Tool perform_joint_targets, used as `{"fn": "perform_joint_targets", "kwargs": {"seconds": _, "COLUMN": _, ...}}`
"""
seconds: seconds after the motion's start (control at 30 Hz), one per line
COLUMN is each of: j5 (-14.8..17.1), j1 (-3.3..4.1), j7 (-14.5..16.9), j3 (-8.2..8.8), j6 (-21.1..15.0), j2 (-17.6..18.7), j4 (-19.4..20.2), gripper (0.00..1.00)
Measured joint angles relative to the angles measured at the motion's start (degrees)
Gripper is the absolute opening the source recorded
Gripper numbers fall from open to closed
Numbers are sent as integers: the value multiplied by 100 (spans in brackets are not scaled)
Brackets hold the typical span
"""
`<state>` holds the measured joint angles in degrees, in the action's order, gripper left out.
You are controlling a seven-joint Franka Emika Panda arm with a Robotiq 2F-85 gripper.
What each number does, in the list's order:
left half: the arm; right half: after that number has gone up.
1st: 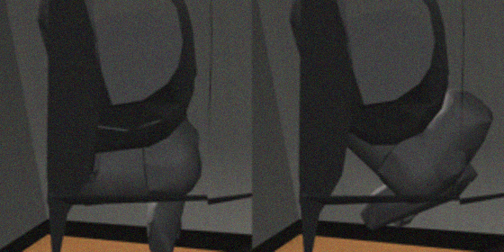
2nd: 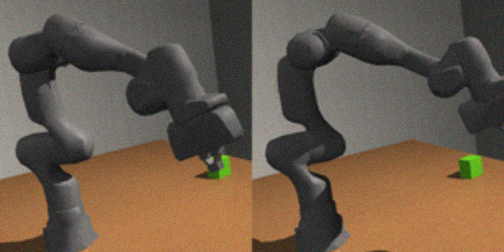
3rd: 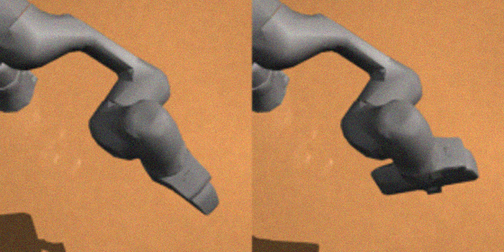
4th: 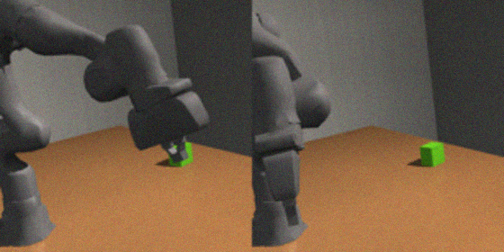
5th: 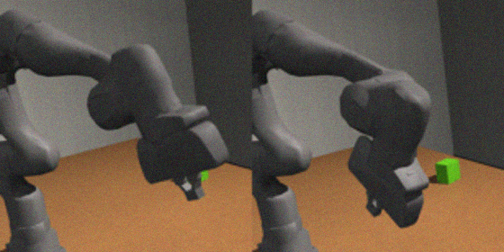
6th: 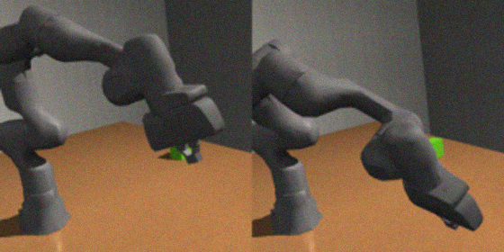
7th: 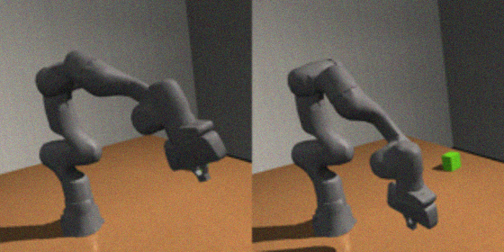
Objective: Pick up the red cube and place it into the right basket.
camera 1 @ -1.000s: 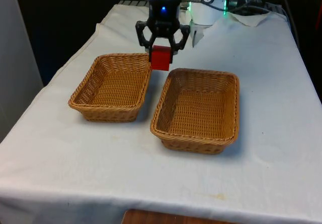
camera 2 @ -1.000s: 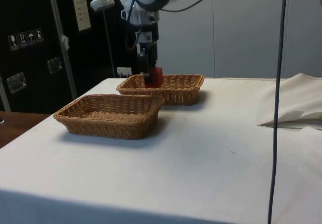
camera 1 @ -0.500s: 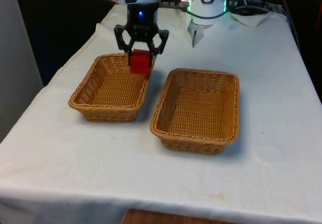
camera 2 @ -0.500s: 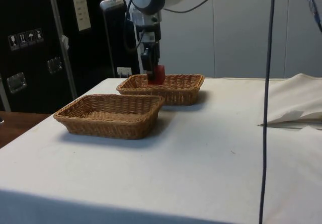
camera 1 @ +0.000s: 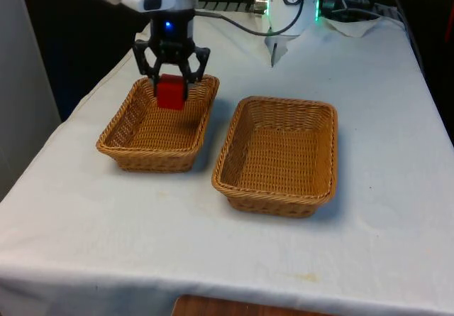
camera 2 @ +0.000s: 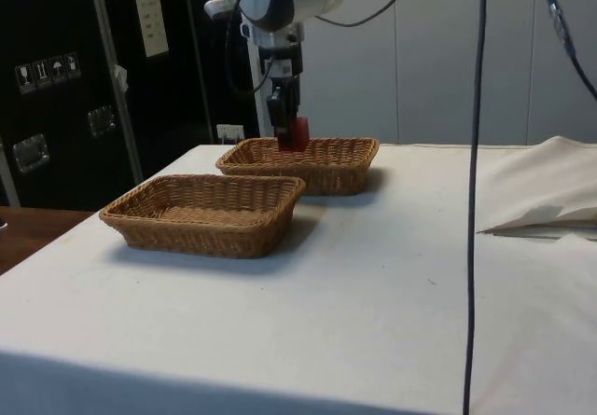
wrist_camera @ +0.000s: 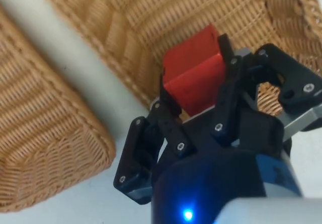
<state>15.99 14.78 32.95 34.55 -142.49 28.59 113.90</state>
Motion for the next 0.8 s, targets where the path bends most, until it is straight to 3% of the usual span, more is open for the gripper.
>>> {"fn": "perform_joint_targets", "kwargs": {"seconds": 0.17, "j5": 281, "j1": -40, "j7": 281, "j3": 115, "j6": 80, "j2": 212, "j4": -201, "gripper": 3}}
{"fn": "perform_joint_targets", "kwargs": {"seconds": 0.37, "j5": 670, "j1": -80, "j7": 579, "j3": 132, "j6": 97, "j2": 476, "j4": -367, "gripper": 3}}
{"fn": "perform_joint_targets", "kwargs": {"seconds": 0.6, "j5": 1295, "j1": -138, "j7": 1031, "j3": 178, "j6": 97, "j2": 1020, "j4": -716, "gripper": 3}}
{"fn": "perform_joint_targets", "kwargs": {"seconds": 0.63, "j5": 1318, "j1": -138, "j7": 1054, "j3": 189, "j6": 103, "j2": 1037, "j4": -728, "gripper": 5}}
{"fn": "perform_joint_targets", "kwargs": {"seconds": 0.7, "j5": 1335, "j1": -138, "j7": 1077, "j3": 195, "j6": 103, "j2": 1037, "j4": -733, "gripper": 19}}
{"fn": "perform_joint_targets", "kwargs": {"seconds": 0.73, "j5": 1341, "j1": -138, "j7": 1089, "j3": 206, "j6": 109, "j2": 1037, "j4": -733, "gripper": 19}}
{"fn": "perform_joint_targets", "kwargs": {"seconds": 0.8, "j5": 1341, "j1": -138, "j7": 1100, "j3": 212, "j6": 120, "j2": 1031, "j4": -733, "gripper": 37}}
